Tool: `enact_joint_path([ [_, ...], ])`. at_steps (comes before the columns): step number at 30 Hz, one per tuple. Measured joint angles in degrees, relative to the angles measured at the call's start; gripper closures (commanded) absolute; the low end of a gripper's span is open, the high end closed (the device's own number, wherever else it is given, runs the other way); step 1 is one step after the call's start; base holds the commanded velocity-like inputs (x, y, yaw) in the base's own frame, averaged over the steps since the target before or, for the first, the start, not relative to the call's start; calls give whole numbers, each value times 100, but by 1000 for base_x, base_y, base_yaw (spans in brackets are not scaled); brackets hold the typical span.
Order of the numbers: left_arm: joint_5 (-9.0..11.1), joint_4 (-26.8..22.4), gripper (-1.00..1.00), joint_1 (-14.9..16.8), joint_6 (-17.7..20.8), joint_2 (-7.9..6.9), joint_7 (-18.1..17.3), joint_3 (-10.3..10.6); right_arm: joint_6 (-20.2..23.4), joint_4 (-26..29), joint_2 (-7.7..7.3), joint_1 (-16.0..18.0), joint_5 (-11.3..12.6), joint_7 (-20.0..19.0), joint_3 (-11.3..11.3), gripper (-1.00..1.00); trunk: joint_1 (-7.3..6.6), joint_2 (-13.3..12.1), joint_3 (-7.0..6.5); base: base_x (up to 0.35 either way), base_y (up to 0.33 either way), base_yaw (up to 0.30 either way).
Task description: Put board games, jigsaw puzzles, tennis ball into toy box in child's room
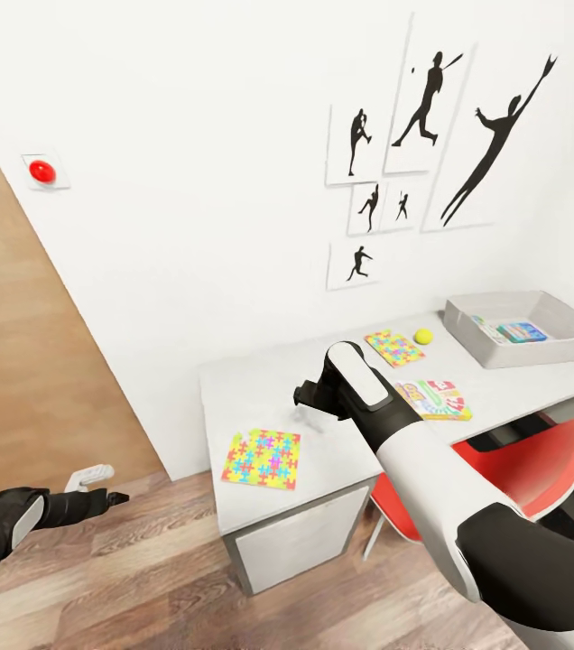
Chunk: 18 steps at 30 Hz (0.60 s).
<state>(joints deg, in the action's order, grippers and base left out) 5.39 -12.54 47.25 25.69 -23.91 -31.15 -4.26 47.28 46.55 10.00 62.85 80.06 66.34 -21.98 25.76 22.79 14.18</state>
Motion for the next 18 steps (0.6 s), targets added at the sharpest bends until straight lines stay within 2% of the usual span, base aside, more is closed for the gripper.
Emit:
enact_joint_path([
  [7, 4, 0, -100, 0, -1, 0, 5, 2, -1, 1, 0, 1, -3, -1, -3, -100, -1, 0, 66, -16, 50, -7],
  [13, 0, 0, -100, 0, 5, 0, 13, 0, 0, 1, 0, 0, -9, -6, -1, -100, -1, 0, 122, -2, 153, -1],
  [18, 4, 0, -100, 0, 0, 0, 23, 2, -1, -3, 0, 1, -15, -6, -7, -100, -1, 1, 170, 0, 53, 0],
])
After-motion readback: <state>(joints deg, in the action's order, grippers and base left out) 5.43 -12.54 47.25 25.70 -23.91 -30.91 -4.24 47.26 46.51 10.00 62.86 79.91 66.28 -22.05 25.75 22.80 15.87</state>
